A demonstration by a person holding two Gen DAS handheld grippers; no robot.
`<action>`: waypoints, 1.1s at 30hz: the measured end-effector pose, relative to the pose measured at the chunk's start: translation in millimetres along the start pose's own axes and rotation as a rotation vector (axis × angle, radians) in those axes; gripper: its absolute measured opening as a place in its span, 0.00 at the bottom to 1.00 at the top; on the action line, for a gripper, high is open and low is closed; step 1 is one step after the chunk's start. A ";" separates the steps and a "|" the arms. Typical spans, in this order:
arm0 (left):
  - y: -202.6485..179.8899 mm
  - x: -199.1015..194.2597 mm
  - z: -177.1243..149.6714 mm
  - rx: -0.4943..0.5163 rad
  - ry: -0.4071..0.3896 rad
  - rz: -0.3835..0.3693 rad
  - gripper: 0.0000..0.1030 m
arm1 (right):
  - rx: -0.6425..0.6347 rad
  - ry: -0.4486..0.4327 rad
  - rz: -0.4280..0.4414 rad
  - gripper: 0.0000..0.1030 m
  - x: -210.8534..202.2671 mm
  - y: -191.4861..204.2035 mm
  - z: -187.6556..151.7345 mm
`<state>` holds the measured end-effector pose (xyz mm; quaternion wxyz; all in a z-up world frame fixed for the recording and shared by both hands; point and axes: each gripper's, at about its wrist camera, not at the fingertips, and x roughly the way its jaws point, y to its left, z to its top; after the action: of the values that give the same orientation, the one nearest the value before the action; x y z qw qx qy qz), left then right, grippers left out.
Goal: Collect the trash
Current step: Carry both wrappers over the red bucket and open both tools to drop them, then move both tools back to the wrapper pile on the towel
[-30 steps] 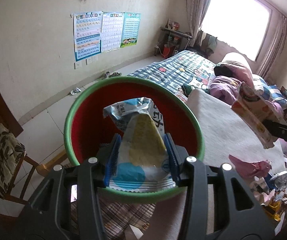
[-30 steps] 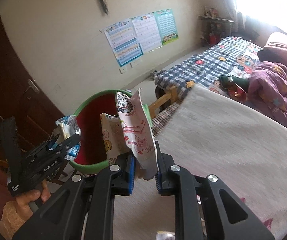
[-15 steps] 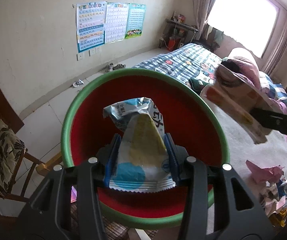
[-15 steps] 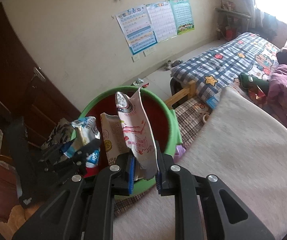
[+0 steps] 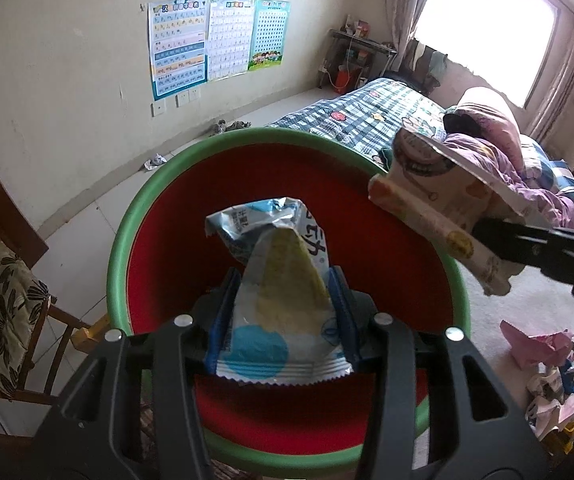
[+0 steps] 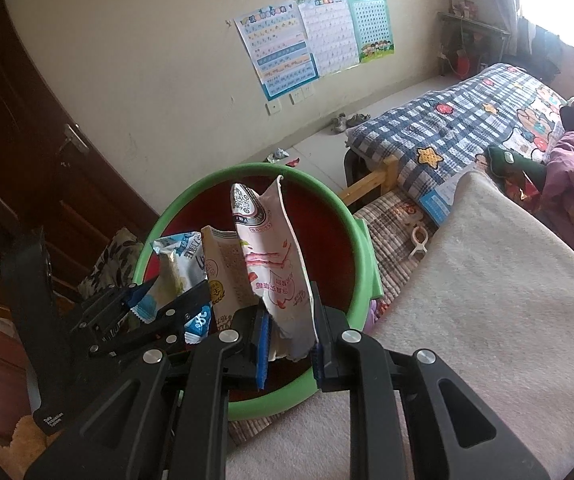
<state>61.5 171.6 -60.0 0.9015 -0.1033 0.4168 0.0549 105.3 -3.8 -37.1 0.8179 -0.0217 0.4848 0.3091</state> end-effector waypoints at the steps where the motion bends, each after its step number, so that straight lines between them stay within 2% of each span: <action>1: -0.5 -0.3 -1.0 -0.001 0.000 0.001 0.51 | -0.001 0.001 -0.001 0.16 0.4 0.5 -0.1; 2: -0.2 -0.7 -1.3 -0.004 0.000 0.001 0.57 | -0.002 0.002 -0.001 0.16 1.2 0.5 0.1; 6: 0.7 -4.4 -2.2 -0.017 -0.010 -0.005 0.63 | -0.002 0.005 0.000 0.17 4.6 2.5 1.4; 13: 2.9 -18.0 -4.2 -0.039 -0.042 0.006 0.63 | 0.001 0.007 0.006 0.23 10.7 3.3 2.4; 14: 3.9 -19.9 -5.2 -0.042 -0.045 0.007 0.63 | 0.007 0.009 0.007 0.27 11.8 2.7 2.6; 15: 4.0 -22.1 -6.4 -0.044 -0.047 0.010 0.63 | 0.014 0.008 0.011 0.38 12.2 2.2 2.4; 19: 4.5 -28.3 -11.7 -0.048 -0.050 0.025 0.63 | 0.017 -0.005 0.024 0.40 7.3 2.5 0.2; 25: -1.2 -39.7 -15.6 -0.049 -0.061 0.034 0.63 | 0.006 -0.051 0.025 0.40 -20.5 -0.6 -4.5; 33: -28.3 -52.9 -23.7 -0.008 -0.072 0.018 0.63 | 0.047 -0.146 -0.020 0.41 -86.0 -40.5 -21.4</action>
<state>15.0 137.9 -30.6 0.9149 -0.1011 0.3848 0.0681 80.8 -85.4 10.3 0.8544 0.0155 0.4307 0.2902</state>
